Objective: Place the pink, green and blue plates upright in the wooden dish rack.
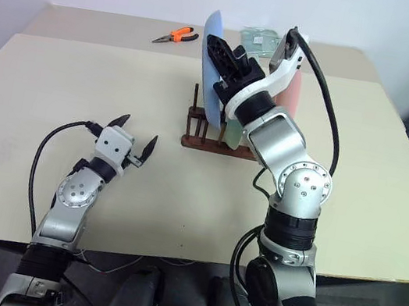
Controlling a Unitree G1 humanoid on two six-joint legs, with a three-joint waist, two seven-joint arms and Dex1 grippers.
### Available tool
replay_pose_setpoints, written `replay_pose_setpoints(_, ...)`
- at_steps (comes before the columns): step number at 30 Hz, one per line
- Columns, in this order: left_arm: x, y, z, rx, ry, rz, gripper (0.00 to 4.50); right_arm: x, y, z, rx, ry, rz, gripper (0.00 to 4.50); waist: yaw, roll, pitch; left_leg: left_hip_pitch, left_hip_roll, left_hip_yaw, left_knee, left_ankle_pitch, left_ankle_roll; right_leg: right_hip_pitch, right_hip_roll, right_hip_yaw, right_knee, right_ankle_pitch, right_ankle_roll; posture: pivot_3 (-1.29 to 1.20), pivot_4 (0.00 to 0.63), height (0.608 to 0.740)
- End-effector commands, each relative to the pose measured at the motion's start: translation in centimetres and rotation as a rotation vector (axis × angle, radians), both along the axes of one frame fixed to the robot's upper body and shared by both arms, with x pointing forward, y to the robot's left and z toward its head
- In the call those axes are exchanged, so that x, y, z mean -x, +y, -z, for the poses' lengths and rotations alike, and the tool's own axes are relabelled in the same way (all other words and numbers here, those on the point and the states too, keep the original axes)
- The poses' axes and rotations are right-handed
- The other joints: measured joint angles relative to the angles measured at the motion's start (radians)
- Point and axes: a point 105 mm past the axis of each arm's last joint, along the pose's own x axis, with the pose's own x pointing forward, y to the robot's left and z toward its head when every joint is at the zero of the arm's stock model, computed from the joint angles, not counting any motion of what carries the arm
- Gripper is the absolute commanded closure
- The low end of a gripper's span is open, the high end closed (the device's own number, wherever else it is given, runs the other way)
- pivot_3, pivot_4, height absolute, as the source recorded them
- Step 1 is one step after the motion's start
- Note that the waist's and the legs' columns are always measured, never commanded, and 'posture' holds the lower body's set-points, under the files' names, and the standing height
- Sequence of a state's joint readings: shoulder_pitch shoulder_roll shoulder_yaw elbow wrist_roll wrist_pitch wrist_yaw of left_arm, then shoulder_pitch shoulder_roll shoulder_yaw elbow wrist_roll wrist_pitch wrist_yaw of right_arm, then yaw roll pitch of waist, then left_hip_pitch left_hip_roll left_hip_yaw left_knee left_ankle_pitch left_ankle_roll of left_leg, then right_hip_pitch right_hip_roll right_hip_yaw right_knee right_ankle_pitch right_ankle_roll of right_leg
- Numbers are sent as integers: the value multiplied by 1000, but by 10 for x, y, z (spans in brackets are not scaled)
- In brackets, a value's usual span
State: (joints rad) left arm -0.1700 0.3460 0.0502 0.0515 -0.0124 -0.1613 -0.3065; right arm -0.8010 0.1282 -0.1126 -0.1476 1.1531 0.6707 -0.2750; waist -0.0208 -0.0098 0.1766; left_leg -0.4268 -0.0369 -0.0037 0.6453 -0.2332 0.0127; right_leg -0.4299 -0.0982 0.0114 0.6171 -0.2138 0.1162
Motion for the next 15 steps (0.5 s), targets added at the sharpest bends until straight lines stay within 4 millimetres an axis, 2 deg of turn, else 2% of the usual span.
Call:
replay_pose_setpoints(1,3,-8,-12,-7,-46,30,339,9,19,-9,-78,6,-66,4468,0,0,0,0,0,0,0,0,0,0,0,0,0,0,0,0,150,738)
replay_pose_setpoints(7,4,-10,-12,-7,-44,39,339,30,14,-44,-180,-128,-137,4468,0,0,0,0,0,0,0,0,0,0,0,0,0,0,0,0,150,738)
replay_pose_setpoints(15,4,-14,-11,-6,-37,55,339,39,12,-56,-267,-115,-181,4468,0,0,0,0,0,0,0,0,0,0,0,0,-1,0,0,0,150,738)
